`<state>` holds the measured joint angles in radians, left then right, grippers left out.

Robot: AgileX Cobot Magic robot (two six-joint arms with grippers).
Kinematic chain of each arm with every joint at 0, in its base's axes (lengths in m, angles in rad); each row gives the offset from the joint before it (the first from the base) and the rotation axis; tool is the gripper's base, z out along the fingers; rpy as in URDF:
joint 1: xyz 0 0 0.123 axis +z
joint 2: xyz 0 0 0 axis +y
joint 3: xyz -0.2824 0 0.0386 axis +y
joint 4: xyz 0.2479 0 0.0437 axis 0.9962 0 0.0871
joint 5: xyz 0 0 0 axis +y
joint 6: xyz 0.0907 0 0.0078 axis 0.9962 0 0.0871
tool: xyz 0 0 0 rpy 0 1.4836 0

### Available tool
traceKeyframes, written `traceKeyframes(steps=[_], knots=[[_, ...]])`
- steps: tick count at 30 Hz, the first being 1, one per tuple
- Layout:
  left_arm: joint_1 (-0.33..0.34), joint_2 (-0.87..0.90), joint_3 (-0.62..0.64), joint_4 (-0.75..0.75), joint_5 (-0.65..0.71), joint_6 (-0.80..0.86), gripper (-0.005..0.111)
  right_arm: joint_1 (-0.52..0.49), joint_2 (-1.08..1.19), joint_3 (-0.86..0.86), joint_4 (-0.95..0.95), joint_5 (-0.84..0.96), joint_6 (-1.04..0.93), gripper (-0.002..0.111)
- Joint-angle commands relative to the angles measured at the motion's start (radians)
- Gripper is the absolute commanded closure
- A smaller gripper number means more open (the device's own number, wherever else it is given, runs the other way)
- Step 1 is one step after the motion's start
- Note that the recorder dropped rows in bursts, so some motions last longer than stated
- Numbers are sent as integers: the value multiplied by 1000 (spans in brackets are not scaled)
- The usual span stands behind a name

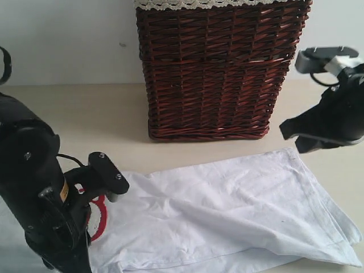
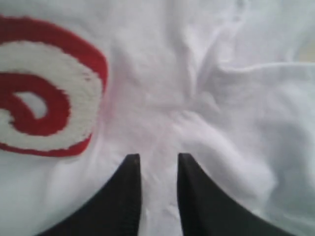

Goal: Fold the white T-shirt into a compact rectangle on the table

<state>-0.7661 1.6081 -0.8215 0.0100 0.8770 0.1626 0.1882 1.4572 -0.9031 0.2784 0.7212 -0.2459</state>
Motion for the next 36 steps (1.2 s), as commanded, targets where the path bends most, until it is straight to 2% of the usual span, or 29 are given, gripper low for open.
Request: traceKeyframes(steps=[1, 4, 6, 8, 10, 15, 19, 20, 21, 24, 26, 29, 31, 33, 35, 36], knots=[[42, 28, 42, 109, -64, -214, 106, -2, 127, 14, 41, -47, -14, 108], [150, 58, 55, 137, -52, -332, 107, -2, 210, 14, 72, -106, -23, 108], [244, 69, 77, 125, -62, -365, 107, -2, 262, 14, 82, -147, -31, 108], [321, 69, 82, 61, -74, -355, 107, -2, 309, 19, 94, -200, -51, 108], [365, 66, 82, 9, -78, -308, 107, -2, 363, 19, 97, -271, -57, 108], [375, 88, 114, -201, -34, -77, 107, -4, 480, -12, 51, -489, -66, 108], [375, 134, 119, -311, -110, 36, 107, -4, 560, -38, 42, -518, -66, 108], [375, 172, 119, -278, -140, 21, 107, -4, 583, -46, 7, -523, -66, 108], [375, 198, 119, -231, -115, -17, 107, -6, 585, -50, -1, -529, -66, 108], [375, 335, 115, 104, 57, -313, 107, -47, 569, -62, 0, -520, -54, 108], [375, 356, 77, 163, 94, -367, 107, -74, 561, -62, 0, -507, -30, 108], [375, 288, 37, 151, 62, -341, 107, -91, 561, -62, 2, -504, -11, 108], [375, 200, 12, 31, 21, -201, 107, -91, 561, -62, 4, -504, -14, 108], [375, 96, 0, -222, -43, 59, 107, -89, 554, -62, 29, -504, -23, 108], [375, -1, -2, -548, -57, 383, 107, -84, 533, -62, 38, -490, -30, 108], [375, -28, -2, -643, -41, 449, 107, -84, 523, -62, 45, -486, -32, 108]])
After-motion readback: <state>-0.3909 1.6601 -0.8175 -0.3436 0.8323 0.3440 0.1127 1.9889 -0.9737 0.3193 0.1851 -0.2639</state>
